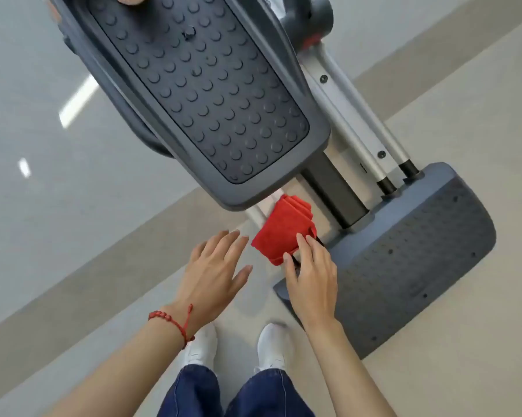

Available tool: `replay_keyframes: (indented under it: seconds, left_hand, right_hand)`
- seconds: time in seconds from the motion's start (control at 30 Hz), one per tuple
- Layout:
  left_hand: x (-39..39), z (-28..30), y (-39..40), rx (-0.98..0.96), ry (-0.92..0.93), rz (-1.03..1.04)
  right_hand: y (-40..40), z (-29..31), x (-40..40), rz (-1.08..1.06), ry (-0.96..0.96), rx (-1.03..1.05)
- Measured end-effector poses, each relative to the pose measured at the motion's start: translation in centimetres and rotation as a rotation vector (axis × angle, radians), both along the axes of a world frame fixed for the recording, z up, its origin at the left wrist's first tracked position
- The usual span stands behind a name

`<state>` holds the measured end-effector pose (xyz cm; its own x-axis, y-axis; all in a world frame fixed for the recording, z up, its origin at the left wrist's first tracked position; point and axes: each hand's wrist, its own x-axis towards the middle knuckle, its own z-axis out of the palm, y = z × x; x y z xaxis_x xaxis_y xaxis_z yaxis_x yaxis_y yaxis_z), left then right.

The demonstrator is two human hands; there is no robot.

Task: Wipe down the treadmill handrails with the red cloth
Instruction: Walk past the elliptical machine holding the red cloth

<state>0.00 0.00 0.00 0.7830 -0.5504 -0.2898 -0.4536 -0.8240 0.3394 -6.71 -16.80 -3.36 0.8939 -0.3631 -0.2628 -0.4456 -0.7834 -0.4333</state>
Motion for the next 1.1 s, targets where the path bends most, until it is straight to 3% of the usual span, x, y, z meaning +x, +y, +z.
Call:
replay_keyframes:
  seconds: [0.43,0.9,1.1]
  left_hand:
    - [1.7,-10.5,-1.6,0.042,-0.019,-0.094]
    - [1.3,-13.1,-0.5,0.080,0.090,-0.043]
    - [0.5,-13.9,0.0,0.079,0.101,-0.030]
  right_hand:
    - [-0.2,-12.3,2.2,-0.194,-0.058,-0.040]
    - [3.7,-15.5,4.6,-0.512,-0.164,0.136]
    - [3.8,-16.4,4.8,-0.536,-0.239,0.120]
